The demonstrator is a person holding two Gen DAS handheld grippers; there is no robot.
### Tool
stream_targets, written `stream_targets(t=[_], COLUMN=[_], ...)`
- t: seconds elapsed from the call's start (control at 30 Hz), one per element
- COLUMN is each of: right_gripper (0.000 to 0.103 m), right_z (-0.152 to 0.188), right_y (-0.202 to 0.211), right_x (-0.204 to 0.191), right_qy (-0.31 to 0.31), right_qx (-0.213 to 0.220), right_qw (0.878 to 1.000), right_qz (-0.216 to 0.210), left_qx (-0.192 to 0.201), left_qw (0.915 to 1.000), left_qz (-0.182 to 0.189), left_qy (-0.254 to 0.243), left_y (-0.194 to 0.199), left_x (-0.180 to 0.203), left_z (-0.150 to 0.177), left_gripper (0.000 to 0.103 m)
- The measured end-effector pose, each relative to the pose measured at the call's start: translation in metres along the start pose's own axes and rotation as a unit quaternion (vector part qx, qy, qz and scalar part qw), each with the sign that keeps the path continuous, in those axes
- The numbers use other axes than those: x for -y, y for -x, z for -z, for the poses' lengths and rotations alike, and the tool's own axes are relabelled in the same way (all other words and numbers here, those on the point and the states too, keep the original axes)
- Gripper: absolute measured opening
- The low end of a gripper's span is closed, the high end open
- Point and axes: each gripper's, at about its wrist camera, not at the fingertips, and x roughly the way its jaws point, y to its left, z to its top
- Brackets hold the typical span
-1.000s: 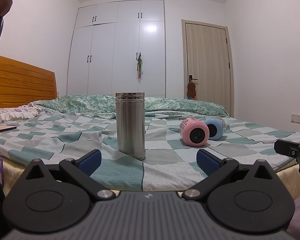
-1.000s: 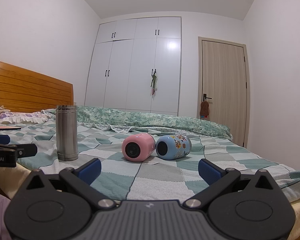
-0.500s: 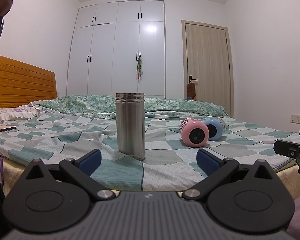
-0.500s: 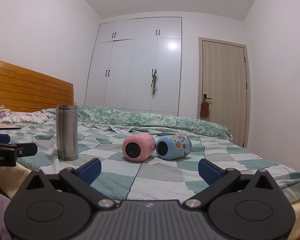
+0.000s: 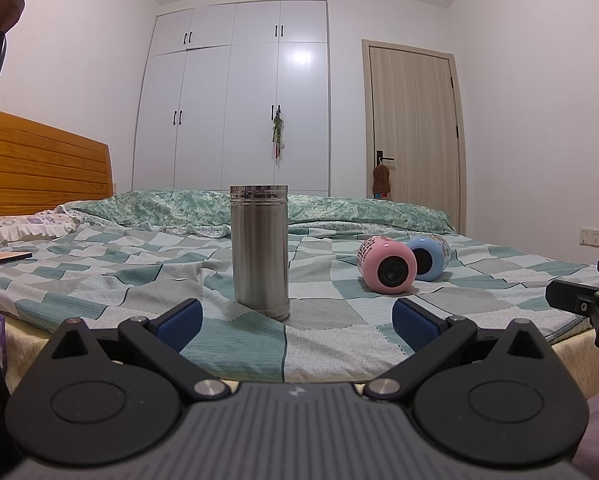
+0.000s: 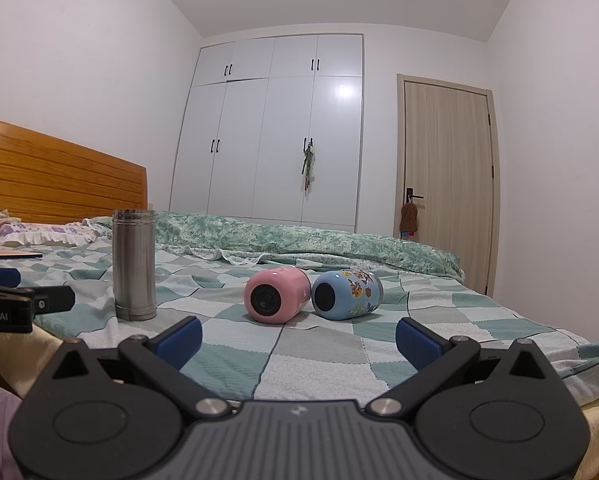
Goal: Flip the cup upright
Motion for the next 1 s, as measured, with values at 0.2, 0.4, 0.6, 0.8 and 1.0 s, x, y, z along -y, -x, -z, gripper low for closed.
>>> stream_targets(t=[0.2,0.4,0.6,0.8,1.0], right_gripper=[0.103,0.103,0.103,0.103,0.103], right_z=[0.0001,0.0004,0.0004,0.0004,0.0003], right_y=[-0.0003,-0.0004,-0.0005,-0.0006,-0.0012], right_x=[-0.0005,-0.0013,-0.0018,-0.0021,-0.0028], right_qy=[0.0,0.0,0.001,0.001,0.001], right_qx=[0.0,0.0,0.0,0.0,0.0], right_qw=[1.0,1.0,1.0,1.0,1.0], right_qz=[0.0,0.0,0.0,0.0,0.0], left_qx=[0.0,-0.001,-0.001,-0.001,-0.002], left_qw=[1.0,1.0,1.0,1.0,1.0], left_qz=[0.0,0.0,0.0,0.0,0.0], left_qy=[0.0,0.0,0.0,0.0,-0.002], left_y=[0.0,0.001,0.0009,0.0008,0.0007], left_x=[0.0,0.0005,0.0007,0.0006,0.0007], left_z=[0.0,0.0003,0.0003,0.0003,0.0002], left_gripper=[0.103,0.103,0.103,0.103,0.103])
